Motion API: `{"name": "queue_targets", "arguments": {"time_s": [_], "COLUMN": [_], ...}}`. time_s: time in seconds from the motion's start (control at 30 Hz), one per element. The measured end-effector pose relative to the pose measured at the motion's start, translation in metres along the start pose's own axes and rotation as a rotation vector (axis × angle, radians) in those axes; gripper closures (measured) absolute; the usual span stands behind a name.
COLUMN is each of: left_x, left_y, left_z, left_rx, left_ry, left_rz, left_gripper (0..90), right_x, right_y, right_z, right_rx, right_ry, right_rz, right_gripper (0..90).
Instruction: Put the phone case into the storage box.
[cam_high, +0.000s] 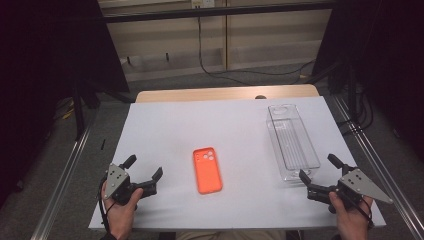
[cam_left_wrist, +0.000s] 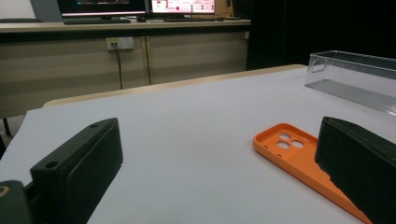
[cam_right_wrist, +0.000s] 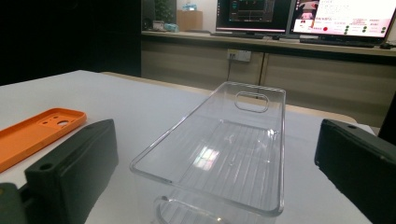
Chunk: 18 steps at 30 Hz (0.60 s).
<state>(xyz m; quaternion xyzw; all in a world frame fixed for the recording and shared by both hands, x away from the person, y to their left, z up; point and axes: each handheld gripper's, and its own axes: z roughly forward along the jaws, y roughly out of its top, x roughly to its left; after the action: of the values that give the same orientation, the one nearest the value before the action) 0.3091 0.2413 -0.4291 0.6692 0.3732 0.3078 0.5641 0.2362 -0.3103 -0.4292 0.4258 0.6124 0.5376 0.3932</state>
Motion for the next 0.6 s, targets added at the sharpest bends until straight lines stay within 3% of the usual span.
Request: {"name": "queue_targets", "arguments": {"time_s": [0.6], "left_x": [-0.0055], "left_y": [0.0024], "left_z": [0.0078], "left_rx": [0.046], "left_ry": [-0.058], "left_rz": [-0.007], "left_gripper": [2.3], "right_x": [-0.0018], "right_y": [-0.0018], "right_z": [-0.0007], "right_rx": [0.008], "right_ry": [0.004], "right_rz": [0.007], "right_gripper": [0.0]}}
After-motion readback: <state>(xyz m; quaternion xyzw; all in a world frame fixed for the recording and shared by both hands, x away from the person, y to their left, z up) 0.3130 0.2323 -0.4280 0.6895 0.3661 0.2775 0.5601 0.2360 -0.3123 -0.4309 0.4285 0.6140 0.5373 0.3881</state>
